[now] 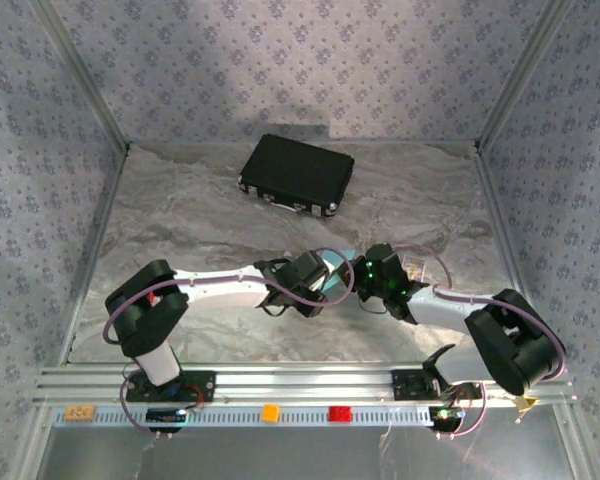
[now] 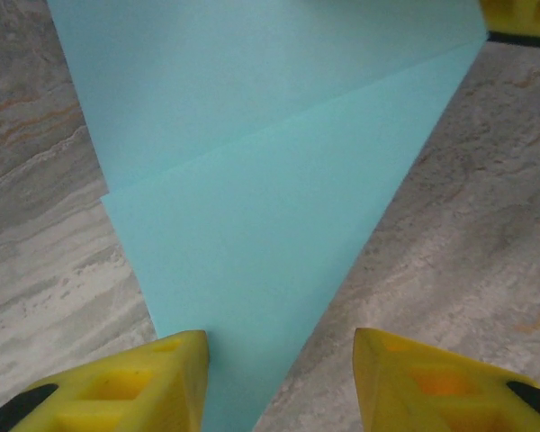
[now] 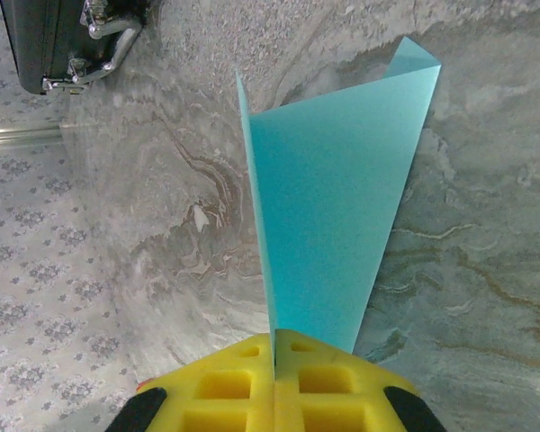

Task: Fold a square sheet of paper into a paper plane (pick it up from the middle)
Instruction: Fold the wing for the fifth time at the center of the table.

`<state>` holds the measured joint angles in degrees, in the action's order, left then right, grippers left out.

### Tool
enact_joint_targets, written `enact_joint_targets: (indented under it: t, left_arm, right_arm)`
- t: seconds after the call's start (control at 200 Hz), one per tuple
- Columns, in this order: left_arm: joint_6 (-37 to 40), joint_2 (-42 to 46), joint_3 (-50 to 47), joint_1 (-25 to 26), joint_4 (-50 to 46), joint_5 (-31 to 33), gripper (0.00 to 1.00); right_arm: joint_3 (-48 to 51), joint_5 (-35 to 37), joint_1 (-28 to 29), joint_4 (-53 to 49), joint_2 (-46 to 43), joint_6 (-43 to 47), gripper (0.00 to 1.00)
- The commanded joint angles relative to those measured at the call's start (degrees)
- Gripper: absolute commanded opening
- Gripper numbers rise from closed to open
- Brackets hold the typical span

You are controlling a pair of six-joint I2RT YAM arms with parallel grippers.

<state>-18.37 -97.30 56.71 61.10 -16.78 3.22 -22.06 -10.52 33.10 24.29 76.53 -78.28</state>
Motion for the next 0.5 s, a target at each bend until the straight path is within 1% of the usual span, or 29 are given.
enact_joint_targets:
  t: [0.0,0.09,0.33,0.495]
  left_arm:
    - [1.5,-2.0,1.9,0.9,-1.8,4.4,0.45]
    - [1.6,-2.6,2.4,1.3,-2.0,6.1,0.44]
    - [1.9,-2.4,2.5,2.0,-2.0,9.0,0.36]
    - [2.4,-1.0,2.0,3.2,-1.3,11.2,0.36]
  right_arm:
    - [-1.6,-1.5,-0.7,0.6,0.5,-0.7,0.04]
    - [-1.7,-2.0,-1.0,0.5,0.5,-0.6,0.04]
    - [-1.9,-3.0,-1.5,0.6,1.0,-0.6,0.04]
    - [-2.3,-3.4,-1.6,0.7,1.7,-0.6,0.04]
